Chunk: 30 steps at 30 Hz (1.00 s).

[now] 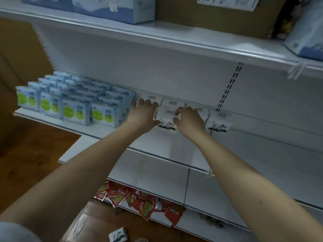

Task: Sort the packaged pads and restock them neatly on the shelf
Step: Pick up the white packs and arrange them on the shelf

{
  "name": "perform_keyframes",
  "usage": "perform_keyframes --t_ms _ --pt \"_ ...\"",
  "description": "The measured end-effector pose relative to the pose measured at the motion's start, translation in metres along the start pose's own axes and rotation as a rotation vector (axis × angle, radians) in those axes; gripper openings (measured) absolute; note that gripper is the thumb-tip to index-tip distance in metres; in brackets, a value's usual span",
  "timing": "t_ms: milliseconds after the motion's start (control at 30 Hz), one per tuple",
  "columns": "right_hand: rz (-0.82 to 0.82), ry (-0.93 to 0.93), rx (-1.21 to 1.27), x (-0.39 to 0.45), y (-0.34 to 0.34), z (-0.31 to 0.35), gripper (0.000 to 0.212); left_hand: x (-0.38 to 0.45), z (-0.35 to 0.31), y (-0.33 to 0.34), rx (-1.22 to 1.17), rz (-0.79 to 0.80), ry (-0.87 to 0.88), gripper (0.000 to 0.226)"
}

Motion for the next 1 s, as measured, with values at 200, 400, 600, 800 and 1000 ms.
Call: perform_keyframes --t_ms 200,400,600,800,1000 --pt "0.099 -0.134 0.051 -0.082 -0.028 -0.009 0.023 -0.095 -0.039 -0.040 -0.087 -0.038 -0.232 0.042" --pt "0.294 -0.212 0.076 -0.172 -0.006 -0.006 0.028 -0.210 -0.077 -0.041 -0.128 -0.046 -0.440 0.032" --pt "0.445 -0.321 0.047 -0.255 0.056 0.034 0.027 -0.314 -0.066 -0.019 -0.175 -0.024 -0.622 0.032" --pt "0.619 -0.345 -0.052 -0.303 0.155 0.052 0.022 -0.407 -0.029 0.060 -0.295 0.048 -0.785 0.029" --pt "0.815 -0.262 -0.189 -0.337 0.284 0.040 0.016 -0.493 0.007 0.179 -0.447 0.261 -0.947 0.029"
Point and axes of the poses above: each hand's wrist, its own x-axis towards the middle knuckle, its own y-axis out of the palm, z = x × y, the point moved 8 cm from there along x, towards the middle knuckle, and after that the axes turned 9 degrees about y, right-handed, at the moved point
